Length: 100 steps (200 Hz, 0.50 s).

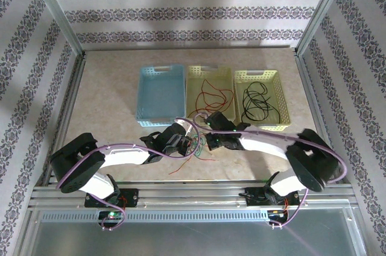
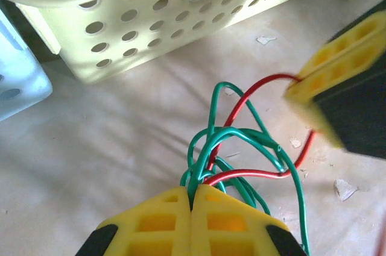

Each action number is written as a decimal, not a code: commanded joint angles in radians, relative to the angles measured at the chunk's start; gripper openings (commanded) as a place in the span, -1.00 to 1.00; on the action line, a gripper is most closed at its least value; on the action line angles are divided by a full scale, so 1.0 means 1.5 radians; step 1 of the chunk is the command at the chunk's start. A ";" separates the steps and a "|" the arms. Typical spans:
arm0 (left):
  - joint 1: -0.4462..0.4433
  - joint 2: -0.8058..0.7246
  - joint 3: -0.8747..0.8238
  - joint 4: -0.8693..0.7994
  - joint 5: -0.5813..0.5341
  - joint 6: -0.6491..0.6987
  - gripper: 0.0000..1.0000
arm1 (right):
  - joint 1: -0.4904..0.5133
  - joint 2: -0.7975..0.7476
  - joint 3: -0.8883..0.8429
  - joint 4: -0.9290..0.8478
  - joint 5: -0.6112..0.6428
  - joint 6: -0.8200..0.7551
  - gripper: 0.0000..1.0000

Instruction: Untangle the cables

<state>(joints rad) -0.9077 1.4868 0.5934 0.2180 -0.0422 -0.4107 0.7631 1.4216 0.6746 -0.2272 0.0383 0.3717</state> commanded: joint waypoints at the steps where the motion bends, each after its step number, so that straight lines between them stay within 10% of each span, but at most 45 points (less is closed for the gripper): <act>1: 0.001 0.001 -0.007 -0.030 -0.016 -0.012 -1.00 | -0.011 -0.104 -0.037 -0.030 0.075 0.039 -1.00; 100: 0.001 0.014 -0.004 -0.030 -0.002 -0.009 -1.00 | -0.247 -0.609 -0.107 -0.179 0.191 0.165 -1.00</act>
<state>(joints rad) -0.9234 1.4876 0.6300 0.3351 0.0277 -0.4210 0.4942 0.6285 0.4885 -0.3946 0.1234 0.5812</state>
